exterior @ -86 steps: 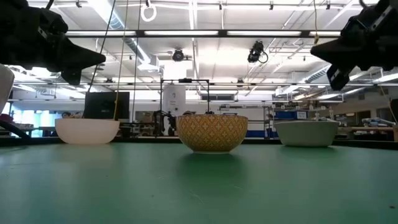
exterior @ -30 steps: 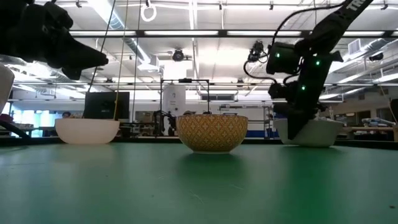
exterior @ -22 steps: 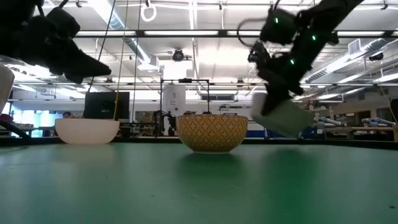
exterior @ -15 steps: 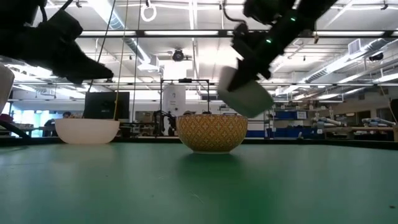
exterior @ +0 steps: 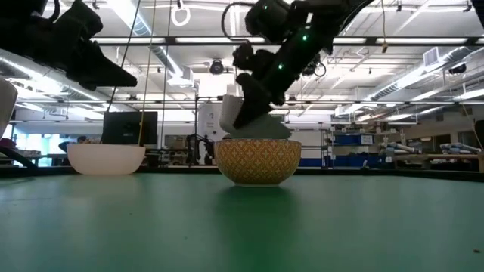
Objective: Nest bowls inside each other
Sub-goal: Stack the gray bowl on top of the white bowl
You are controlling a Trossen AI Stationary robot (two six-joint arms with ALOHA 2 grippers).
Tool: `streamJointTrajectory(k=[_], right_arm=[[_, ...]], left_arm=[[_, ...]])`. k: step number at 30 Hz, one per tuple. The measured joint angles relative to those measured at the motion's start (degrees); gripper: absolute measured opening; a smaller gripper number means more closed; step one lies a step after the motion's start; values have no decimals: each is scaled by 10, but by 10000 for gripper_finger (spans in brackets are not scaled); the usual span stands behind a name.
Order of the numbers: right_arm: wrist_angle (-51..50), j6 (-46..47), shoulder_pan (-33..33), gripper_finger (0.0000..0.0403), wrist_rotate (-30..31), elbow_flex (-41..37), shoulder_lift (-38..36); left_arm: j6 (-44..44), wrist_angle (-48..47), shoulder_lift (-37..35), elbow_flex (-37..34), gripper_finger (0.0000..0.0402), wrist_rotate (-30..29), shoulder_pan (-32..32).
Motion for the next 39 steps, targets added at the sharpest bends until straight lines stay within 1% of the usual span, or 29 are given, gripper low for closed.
streamJointTrajectory(k=[3,8,9,11,13,15,18,21,22,23,24,26,28,33,37,39], right_arm=[[36,0,7,10,-51,0,6],[169,-6,35,10,-168,0,10],[188,-16,40,10,-192,1,11],[195,-39,52,10,-216,1,11],[193,-62,62,10,-211,1,12],[189,-81,68,10,-186,1,12],[178,-95,68,10,-120,1,12],[133,-90,55,10,-41,0,12],[122,-86,50,10,-34,0,12],[120,-81,46,10,-43,0,12],[125,-80,43,10,-67,0,12],[149,-79,43,10,-146,0,12],[172,-80,51,10,-197,0,12],[205,-92,64,11,-202,0,12],[235,-92,79,11,-216,0,12],[252,-92,89,11,-233,0,12]], left_arm=[[2,-4,0,0,87,0,0],[13,8,0,0,87,0,0],[18,15,0,0,87,8,-1],[50,41,0,0,87,60,-7],[83,71,0,0,87,113,-19],[97,90,0,0,87,130,-31],[106,94,0,0,87,114,-42],[97,84,0,0,87,83,-42],[93,79,0,0,87,78,-42],[93,77,0,0,87,78,-42],[93,76,0,0,87,77,-42],[98,77,0,0,87,75,-42],[115,81,0,0,87,75,-42],[155,133,-1,0,87,33,-42],[177,176,-2,0,94,27,-42],[180,195,-1,0,101,1,-42]])
